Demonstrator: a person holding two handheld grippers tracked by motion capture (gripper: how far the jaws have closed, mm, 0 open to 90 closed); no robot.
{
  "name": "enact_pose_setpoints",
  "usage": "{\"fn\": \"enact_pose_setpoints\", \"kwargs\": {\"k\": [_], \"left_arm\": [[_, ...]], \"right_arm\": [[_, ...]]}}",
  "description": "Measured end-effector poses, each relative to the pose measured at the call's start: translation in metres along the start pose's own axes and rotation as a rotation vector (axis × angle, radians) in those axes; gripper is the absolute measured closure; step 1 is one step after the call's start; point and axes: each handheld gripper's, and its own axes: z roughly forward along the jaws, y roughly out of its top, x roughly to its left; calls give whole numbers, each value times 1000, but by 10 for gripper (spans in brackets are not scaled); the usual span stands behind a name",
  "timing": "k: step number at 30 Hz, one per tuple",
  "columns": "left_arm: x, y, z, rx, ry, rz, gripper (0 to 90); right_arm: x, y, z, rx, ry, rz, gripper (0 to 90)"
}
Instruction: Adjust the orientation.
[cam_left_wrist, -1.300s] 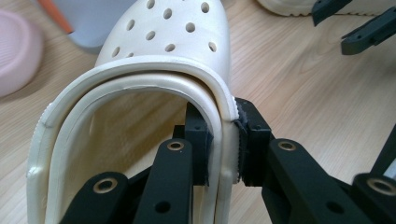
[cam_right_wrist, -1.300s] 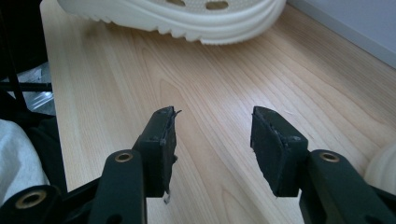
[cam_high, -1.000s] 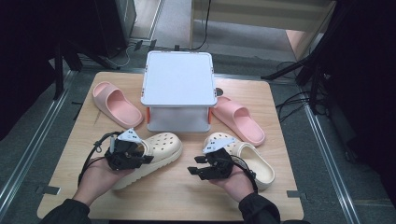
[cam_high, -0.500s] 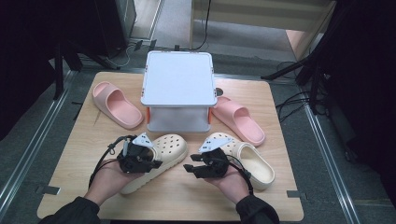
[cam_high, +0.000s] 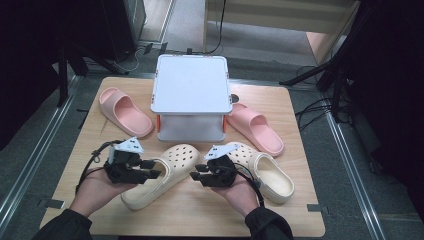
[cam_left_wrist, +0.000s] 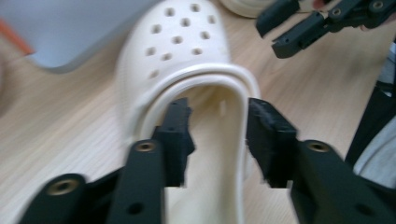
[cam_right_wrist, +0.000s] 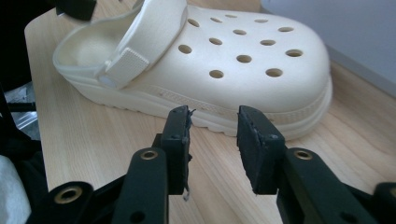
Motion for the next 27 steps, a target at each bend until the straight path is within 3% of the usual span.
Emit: {"fn": "enact_pose_setpoints", "kwargs": {"k": [4, 8, 13, 19, 27], "left_arm": [[18, -11, -9, -4, 41, -44, 723], [39, -23, -4, 22, 65, -102, 792], [54, -34, 6, 65, 93, -145, 794], [57, -39, 17, 104, 84, -158, 806], [53, -45, 16, 88, 56, -194, 821]], "right_arm": [[2, 0, 6, 21, 4, 3, 762], [5, -1, 14, 29, 7, 14, 877], [6, -1, 21, 44, 11, 21, 879], [6, 1, 31, 57, 3, 4, 871], [0, 4, 37, 74, -1, 8, 873]]}}
